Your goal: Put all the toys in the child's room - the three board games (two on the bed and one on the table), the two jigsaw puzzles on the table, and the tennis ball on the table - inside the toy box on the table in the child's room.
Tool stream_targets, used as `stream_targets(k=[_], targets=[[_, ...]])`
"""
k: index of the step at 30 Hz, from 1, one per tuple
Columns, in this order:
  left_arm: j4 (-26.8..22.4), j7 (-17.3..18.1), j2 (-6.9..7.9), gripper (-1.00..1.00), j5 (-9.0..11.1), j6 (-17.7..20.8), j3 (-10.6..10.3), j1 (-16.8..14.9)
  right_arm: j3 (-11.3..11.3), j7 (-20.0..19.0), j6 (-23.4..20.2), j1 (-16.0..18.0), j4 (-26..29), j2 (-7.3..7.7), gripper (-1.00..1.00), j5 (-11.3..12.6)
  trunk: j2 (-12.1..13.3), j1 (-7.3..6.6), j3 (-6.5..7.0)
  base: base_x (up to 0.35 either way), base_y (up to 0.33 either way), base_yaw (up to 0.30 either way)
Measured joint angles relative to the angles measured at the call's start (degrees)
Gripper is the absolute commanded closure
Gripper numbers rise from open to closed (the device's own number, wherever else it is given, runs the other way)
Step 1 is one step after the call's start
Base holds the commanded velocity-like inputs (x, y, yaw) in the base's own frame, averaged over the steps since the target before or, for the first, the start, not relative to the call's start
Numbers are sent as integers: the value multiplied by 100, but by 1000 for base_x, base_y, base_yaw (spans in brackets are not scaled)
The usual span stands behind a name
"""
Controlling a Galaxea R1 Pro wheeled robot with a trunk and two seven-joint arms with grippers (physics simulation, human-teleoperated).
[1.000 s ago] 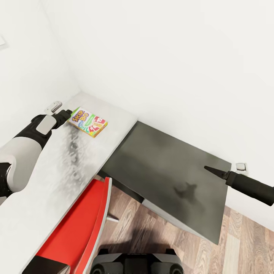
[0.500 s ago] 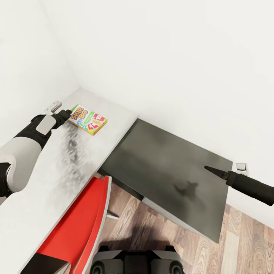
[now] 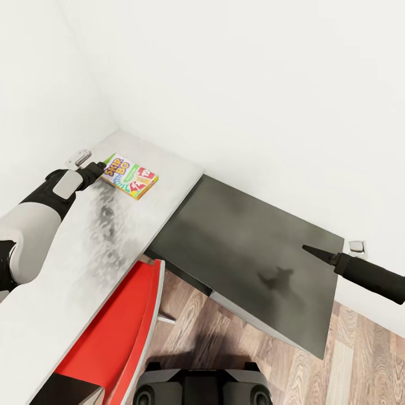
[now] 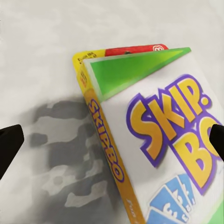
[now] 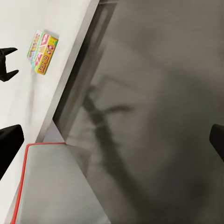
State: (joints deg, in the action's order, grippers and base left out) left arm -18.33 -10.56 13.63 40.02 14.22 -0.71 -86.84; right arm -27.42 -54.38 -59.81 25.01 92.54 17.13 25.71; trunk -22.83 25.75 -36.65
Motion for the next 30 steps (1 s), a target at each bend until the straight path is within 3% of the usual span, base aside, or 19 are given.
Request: stream_targets(k=[16,30], targets=[[-1,-8,-28,-100,12,14,2,-243,0,-2,0,0,0,0,-100,6,0,0,-50,0,0,0],[-1,-63,-204,-100,6,55,0,-706,1,-1,0,0,0,0,-100,4,0,0,-172,0,0,0]])
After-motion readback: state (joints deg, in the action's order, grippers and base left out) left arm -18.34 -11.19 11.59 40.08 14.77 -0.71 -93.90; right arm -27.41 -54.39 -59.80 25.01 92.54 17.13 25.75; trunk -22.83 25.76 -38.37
